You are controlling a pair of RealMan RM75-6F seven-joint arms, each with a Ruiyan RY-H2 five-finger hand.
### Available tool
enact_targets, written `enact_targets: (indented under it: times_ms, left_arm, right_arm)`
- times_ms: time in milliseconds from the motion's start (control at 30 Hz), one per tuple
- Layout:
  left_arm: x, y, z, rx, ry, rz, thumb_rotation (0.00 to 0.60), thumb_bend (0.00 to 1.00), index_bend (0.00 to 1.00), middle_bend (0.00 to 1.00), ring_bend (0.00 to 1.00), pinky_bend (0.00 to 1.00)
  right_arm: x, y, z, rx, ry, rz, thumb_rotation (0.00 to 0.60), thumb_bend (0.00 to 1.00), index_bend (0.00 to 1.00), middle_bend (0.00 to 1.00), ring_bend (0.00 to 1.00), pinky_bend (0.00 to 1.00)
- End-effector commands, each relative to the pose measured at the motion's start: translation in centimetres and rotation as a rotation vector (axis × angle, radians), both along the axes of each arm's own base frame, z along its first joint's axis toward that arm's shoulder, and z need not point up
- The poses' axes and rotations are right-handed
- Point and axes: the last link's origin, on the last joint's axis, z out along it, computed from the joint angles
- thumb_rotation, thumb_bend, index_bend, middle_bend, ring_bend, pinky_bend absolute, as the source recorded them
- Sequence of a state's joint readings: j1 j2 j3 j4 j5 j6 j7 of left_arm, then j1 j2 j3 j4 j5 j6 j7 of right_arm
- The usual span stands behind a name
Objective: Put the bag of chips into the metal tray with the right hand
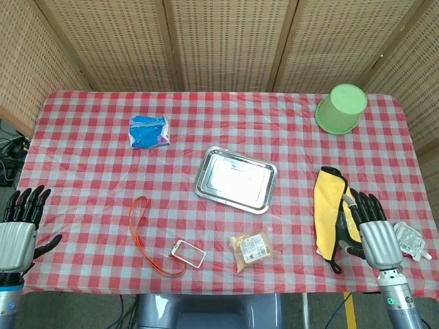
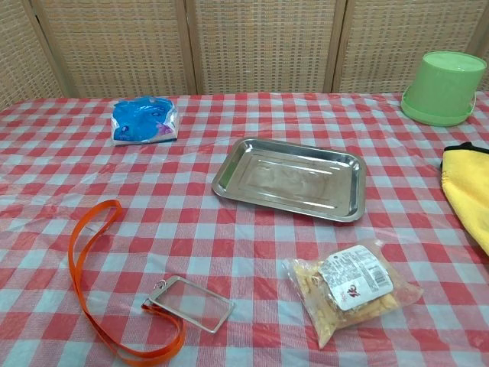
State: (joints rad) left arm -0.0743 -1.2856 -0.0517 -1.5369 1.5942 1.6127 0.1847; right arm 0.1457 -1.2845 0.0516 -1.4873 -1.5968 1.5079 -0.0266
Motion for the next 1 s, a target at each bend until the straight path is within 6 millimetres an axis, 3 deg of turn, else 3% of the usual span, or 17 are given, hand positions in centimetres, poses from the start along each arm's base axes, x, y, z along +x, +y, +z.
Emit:
enact_targets:
  times_ms: [33,1000]
  left_arm:
    - [-0.01,0.01,-0.04,-0.001,0.001,0.000,0.600,0.06,0.00,0.00,0.00,0.00]
    - [-0.06,0.16,0.04,-0.005,-0.008,-0.002,0.600,0.05,0.00,0.00,0.00,0.00]
  right_arm:
    - [0.00,0.02,0.09,-0.002,-0.002,0.000,0.600,0.14,0.00,0.00,0.00,0.00]
    - [0.04,-0.23,0.31,-0.003,-0.012,0.008,0.600,0.14,0.00,0.00,0.00,0.00]
